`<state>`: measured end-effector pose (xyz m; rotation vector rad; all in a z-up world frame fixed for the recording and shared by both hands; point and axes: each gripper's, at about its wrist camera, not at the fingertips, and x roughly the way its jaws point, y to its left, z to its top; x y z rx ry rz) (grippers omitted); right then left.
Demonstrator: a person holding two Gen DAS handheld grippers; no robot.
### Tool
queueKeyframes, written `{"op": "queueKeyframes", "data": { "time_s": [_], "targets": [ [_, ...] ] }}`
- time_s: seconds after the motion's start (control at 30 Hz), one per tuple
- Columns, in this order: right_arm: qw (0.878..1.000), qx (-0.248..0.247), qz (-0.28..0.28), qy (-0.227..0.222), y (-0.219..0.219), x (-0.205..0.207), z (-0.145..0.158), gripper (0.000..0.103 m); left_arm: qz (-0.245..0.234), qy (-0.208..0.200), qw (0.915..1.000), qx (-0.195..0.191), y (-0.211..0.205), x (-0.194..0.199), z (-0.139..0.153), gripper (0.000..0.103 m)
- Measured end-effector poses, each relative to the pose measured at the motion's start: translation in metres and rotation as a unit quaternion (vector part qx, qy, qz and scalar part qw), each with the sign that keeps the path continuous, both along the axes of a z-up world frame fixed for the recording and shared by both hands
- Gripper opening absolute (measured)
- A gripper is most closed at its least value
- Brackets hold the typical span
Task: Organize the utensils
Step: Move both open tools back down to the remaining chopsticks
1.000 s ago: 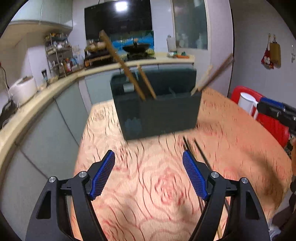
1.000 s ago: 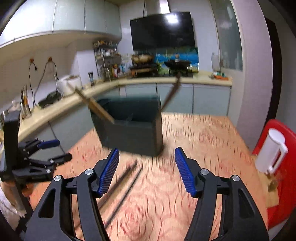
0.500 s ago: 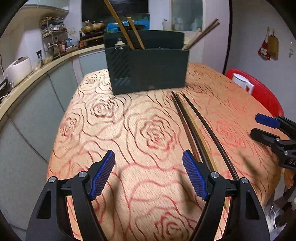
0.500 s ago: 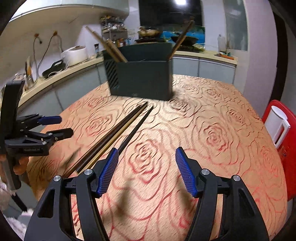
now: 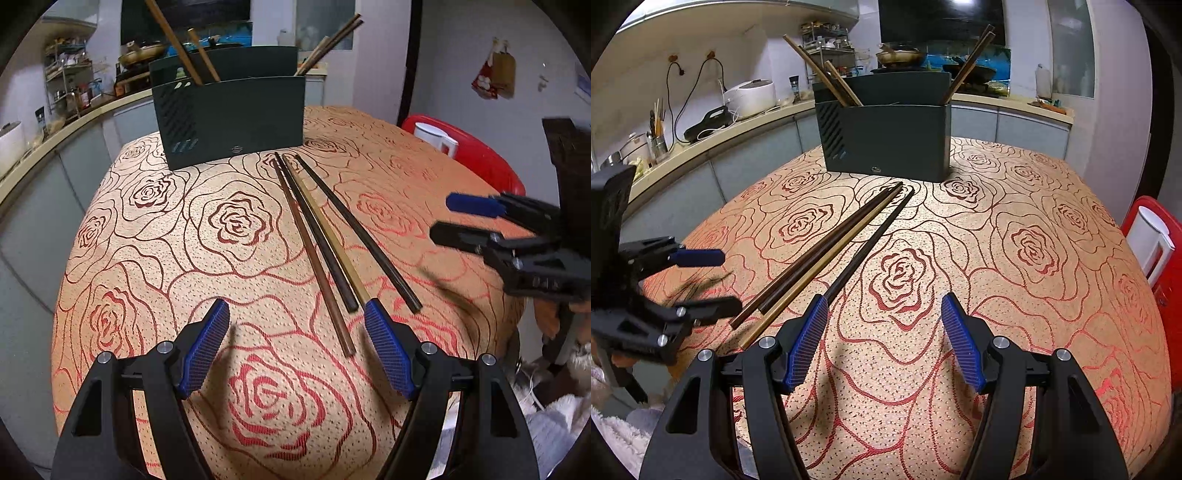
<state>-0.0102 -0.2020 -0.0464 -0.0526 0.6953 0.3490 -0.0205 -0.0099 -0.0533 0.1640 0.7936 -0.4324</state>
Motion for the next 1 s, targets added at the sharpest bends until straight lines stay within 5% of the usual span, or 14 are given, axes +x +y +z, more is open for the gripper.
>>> {"op": "queueKeyframes", "data": {
  "time_s": [0.23, 1.0],
  "targets": [
    [1.000, -0.002, 0.004, 0.001, 0.002, -0.001, -0.001, 0.062, -0.002, 0.000, 0.9991, 0.041, -0.008, -0.001, -0.013, 0.073],
    [0.996, -0.038, 0.080, 0.015, 0.040, -0.025, -0.021, 0.062, 0.030, 0.005, 0.9989, 0.036, 0.005, 0.006, -0.012, 0.068]
  ]
}}
